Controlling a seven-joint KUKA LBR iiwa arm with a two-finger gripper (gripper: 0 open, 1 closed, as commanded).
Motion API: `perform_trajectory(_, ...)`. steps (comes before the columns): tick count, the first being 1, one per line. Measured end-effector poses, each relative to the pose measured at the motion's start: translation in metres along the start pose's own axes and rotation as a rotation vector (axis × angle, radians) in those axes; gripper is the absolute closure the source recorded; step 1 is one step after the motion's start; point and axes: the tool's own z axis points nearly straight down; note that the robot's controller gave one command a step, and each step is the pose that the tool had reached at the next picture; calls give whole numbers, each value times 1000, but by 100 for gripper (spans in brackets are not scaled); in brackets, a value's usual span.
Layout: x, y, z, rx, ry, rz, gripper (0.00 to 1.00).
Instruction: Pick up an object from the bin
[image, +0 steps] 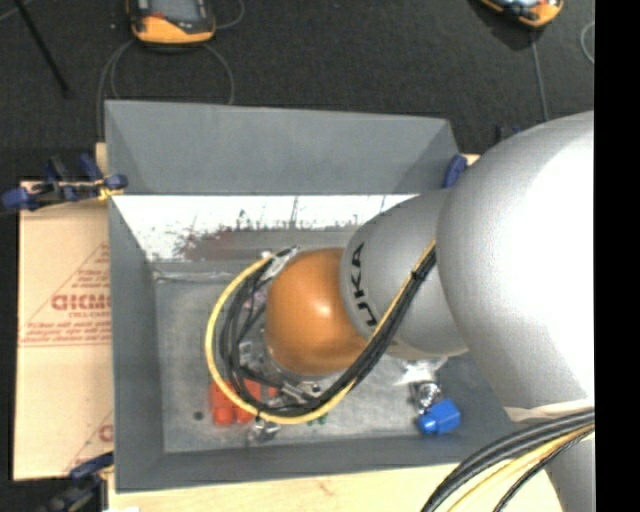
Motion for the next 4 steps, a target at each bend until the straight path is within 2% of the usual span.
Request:
perform_trajectory(1,-5,5,1,2,10,17,0)
perform_trajectory(2,-3,6,0,1,17,19,100)
perform_trajectory(4,-10,3,-88,2,23,28,100)
